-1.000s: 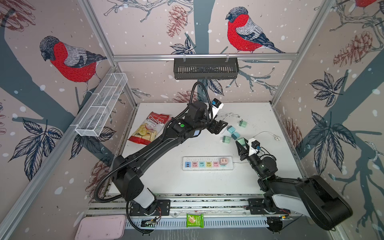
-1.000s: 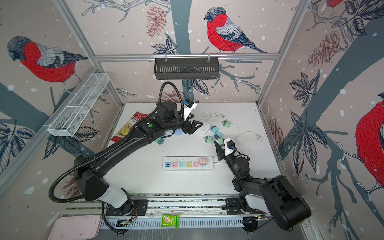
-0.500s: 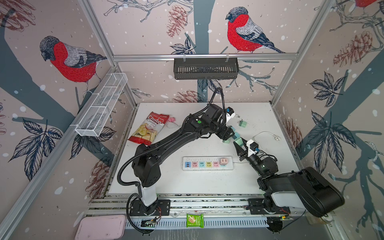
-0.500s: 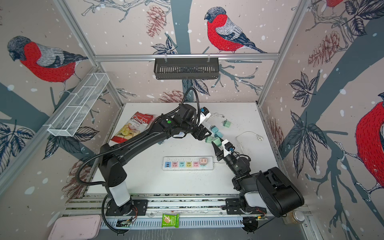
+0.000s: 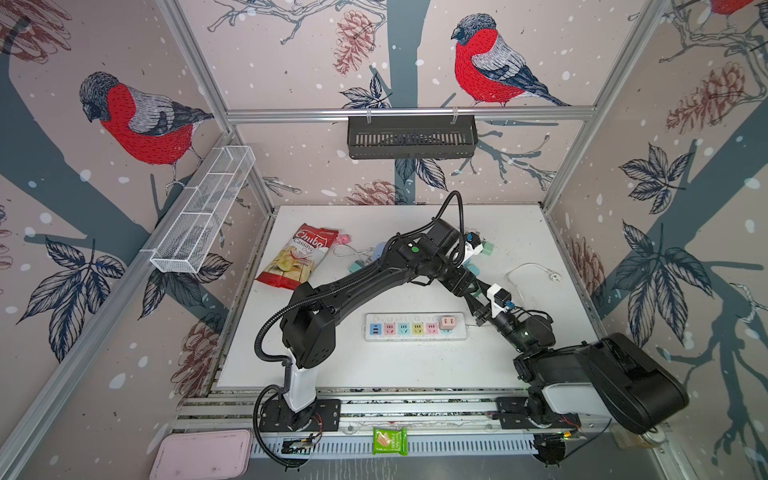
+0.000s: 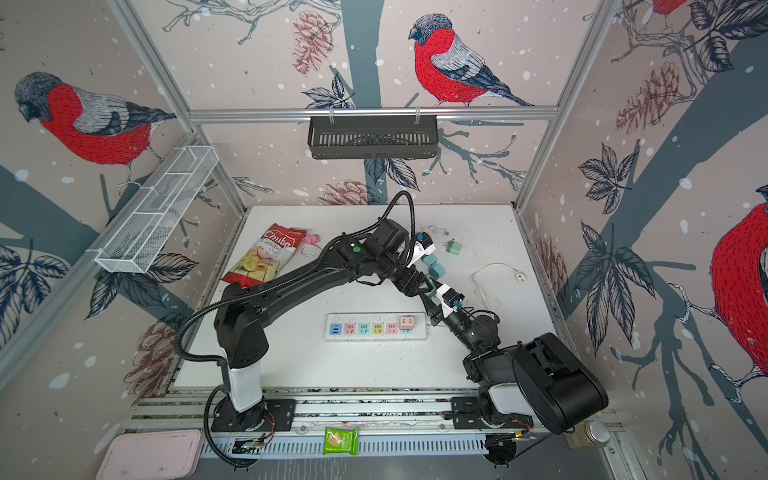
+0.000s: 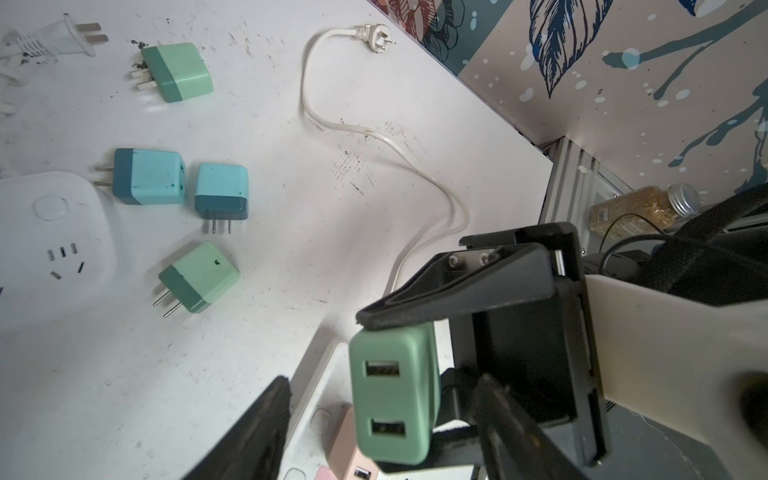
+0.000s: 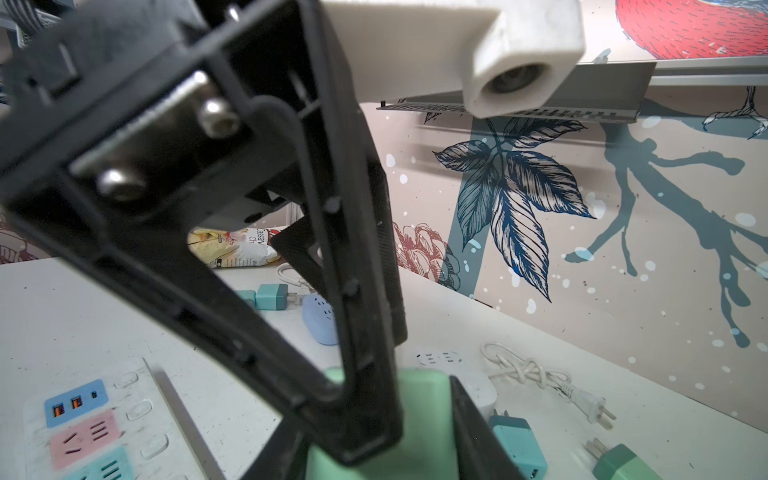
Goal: Insert the plug
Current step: 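Bring the green adapter toward the left gripper while the left gripper reaches over, then grasp the green adapter with the left gripper and open the right gripper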
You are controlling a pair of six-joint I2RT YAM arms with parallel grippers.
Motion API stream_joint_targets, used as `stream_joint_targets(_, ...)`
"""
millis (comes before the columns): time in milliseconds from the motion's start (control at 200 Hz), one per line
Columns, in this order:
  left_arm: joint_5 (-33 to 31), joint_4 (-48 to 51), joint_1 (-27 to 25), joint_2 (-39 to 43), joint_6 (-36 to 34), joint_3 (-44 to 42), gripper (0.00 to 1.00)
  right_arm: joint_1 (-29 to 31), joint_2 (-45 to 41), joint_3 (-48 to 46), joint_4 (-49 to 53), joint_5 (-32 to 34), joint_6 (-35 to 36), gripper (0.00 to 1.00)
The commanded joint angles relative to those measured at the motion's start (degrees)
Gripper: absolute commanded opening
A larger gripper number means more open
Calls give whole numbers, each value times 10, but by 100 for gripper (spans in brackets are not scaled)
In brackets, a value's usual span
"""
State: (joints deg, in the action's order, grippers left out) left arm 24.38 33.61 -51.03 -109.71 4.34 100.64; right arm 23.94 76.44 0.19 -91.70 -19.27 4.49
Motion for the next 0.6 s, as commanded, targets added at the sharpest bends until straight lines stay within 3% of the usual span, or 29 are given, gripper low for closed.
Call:
stream_joint_targets(0,24,7,1,-7,4,5,71,3,-4,-79,-150,-6,7,3)
stream_joint_targets(335,33,21,-15,-20,-2,17,66,5,-9,-81,-147,-5,7,3)
stream_joint_targets(595,45,40,-16,-35,-5,34,51,6,-10,-82,-147,-4,7,3)
